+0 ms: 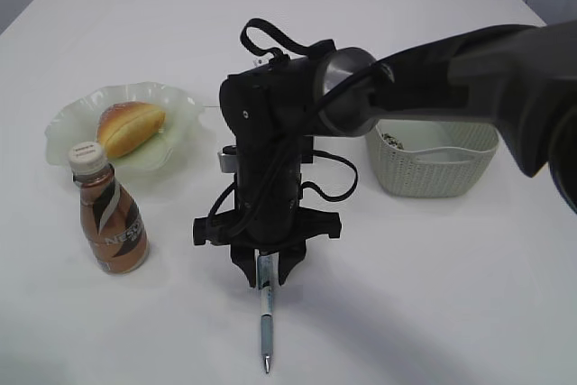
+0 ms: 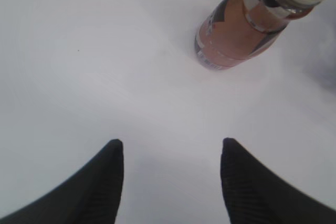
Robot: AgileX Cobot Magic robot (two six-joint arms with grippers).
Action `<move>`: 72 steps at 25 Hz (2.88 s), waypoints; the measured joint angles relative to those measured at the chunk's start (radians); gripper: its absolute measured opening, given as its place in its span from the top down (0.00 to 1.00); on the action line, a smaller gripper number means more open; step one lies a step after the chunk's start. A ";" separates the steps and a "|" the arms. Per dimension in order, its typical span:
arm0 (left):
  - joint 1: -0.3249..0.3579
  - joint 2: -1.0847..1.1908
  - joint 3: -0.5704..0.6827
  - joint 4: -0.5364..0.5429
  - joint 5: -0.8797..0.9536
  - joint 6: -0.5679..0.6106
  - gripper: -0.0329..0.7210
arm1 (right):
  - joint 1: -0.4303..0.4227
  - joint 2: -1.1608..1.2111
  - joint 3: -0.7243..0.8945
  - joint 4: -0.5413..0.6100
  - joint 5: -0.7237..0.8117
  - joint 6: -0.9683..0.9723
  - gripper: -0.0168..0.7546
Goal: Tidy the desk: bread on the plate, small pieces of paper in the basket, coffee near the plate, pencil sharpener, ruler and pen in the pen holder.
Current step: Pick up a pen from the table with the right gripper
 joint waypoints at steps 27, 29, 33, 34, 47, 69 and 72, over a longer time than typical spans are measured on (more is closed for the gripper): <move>0.000 0.000 0.000 0.000 -0.022 0.000 0.38 | 0.000 0.010 -0.002 -0.008 -0.046 -0.011 0.64; 0.000 0.000 0.000 0.000 -0.023 0.000 0.38 | 0.000 0.020 -0.002 -0.008 -0.049 -0.011 0.64; 0.000 0.000 0.000 0.000 -0.026 0.000 0.38 | 0.000 0.022 -0.002 -0.008 -0.054 -0.011 0.64; 0.000 0.000 0.000 0.000 -0.026 0.000 0.38 | 0.000 0.022 -0.002 -0.008 -0.055 -0.011 0.64; 0.000 0.000 0.000 0.000 -0.030 0.000 0.38 | 0.000 0.022 -0.002 -0.008 -0.058 -0.045 0.84; 0.000 0.000 0.000 0.000 -0.040 0.000 0.38 | -0.018 -0.138 -0.010 -0.093 -0.067 -0.119 0.90; 0.000 0.000 0.000 0.000 -0.040 0.000 0.38 | -0.043 -0.204 -0.010 -0.115 -0.099 -0.119 0.90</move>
